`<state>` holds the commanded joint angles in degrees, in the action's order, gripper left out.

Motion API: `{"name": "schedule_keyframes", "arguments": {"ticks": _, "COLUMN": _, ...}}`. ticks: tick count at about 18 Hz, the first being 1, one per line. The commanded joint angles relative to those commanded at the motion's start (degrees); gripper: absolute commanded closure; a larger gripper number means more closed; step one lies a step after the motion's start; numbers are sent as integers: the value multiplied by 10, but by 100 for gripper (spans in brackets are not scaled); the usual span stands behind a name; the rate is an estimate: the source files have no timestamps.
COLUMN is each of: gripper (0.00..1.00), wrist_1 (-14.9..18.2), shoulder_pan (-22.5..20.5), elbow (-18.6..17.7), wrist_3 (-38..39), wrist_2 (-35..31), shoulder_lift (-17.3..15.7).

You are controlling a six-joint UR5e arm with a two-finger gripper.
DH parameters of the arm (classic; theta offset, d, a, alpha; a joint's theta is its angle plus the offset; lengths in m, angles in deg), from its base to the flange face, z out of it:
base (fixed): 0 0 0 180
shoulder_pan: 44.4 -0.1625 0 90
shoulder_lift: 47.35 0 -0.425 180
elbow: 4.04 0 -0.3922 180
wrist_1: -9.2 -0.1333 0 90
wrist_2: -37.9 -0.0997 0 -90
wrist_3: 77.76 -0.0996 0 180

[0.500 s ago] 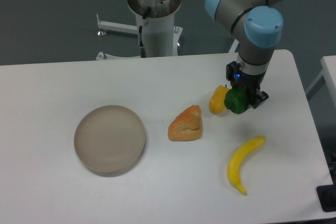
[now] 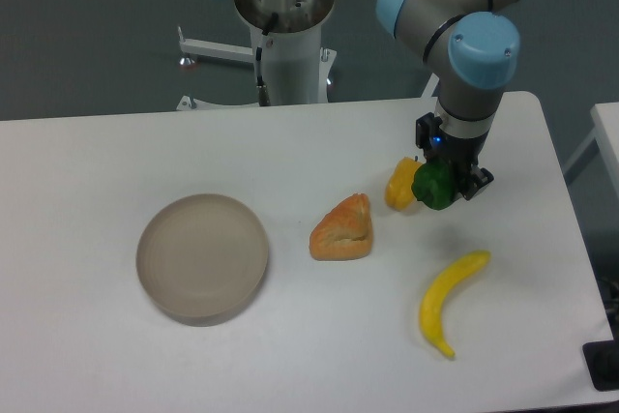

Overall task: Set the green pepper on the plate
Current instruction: 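Carry the green pepper over the bread roll toward the grey plate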

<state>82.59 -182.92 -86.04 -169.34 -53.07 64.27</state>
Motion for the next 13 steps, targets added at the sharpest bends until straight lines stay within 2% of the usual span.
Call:
{"name": "schedule_keyframes", "arguments": {"ticks": 2, "gripper": 83, "wrist_1": 0, "shoulder_pan": 29, "elbow": -4, "wrist_3": 11, "wrist_2": 2, "shoulder_lift": -3}}
{"name": "schedule_keyframes", "arguments": {"ticks": 7, "gripper": 83, "wrist_1": -4, "shoulder_pan": 103, "elbow": -21, "wrist_3": 103, "wrist_2": 15, "shoulder_lift": -9}}
{"name": "schedule_keyframes", "arguments": {"ticks": 10, "gripper": 83, "wrist_1": -5, "shoulder_pan": 153, "elbow": -38, "wrist_3": 178, "wrist_2": 16, "shoulder_lift": -11}}
{"name": "schedule_keyframes", "arguments": {"ticks": 11, "gripper": 83, "wrist_1": -8, "shoulder_pan": 190, "elbow": -41, "wrist_3": 242, "wrist_2": 19, "shoulder_lift": -9}}
{"name": "schedule_keyframes", "arguments": {"ticks": 13, "gripper": 83, "wrist_1": -16, "shoulder_pan": 212, "elbow": -33, "wrist_3": 296, "wrist_2": 32, "shoulder_lift": 6}}
